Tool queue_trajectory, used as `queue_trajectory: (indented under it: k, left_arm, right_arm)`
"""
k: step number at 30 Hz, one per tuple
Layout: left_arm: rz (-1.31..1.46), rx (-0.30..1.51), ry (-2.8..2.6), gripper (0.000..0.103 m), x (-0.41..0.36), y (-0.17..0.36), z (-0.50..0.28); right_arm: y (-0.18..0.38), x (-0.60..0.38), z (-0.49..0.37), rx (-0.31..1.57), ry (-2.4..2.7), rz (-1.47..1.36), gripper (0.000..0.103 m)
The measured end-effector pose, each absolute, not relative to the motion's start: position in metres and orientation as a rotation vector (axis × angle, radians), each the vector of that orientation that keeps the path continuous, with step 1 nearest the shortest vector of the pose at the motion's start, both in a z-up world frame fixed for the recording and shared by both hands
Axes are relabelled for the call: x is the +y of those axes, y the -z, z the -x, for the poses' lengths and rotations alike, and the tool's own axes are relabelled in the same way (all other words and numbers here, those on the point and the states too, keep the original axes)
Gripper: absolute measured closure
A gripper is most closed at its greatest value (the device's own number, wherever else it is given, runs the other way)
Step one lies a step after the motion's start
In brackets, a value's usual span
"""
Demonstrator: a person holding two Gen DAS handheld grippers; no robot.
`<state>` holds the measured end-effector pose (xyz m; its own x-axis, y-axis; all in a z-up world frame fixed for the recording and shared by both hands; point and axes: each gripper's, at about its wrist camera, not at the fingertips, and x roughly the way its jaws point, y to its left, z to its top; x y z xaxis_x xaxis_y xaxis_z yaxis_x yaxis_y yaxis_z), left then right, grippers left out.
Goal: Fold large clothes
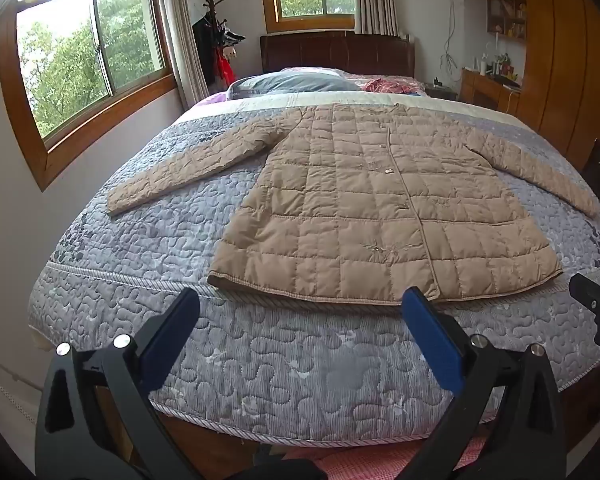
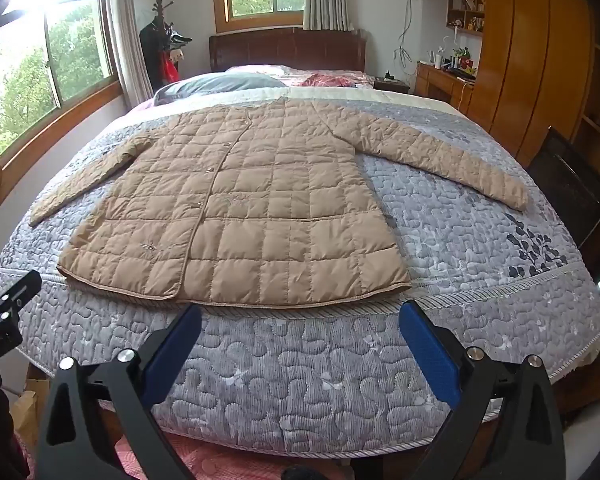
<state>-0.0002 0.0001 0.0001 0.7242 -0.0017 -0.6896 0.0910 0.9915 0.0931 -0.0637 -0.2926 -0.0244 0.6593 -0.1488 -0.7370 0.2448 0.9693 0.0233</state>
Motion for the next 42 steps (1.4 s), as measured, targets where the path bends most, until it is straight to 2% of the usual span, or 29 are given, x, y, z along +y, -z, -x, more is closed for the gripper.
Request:
queue_trajectory:
  k: [42]
  left_arm:
    - [-0.135,0.763,0.048,0.003,-0.0033,0.0002,-0.0014]
  right_arm:
    - [0.0294,-0.2922,0.0601,0.833,0.216,-0.136,0.004]
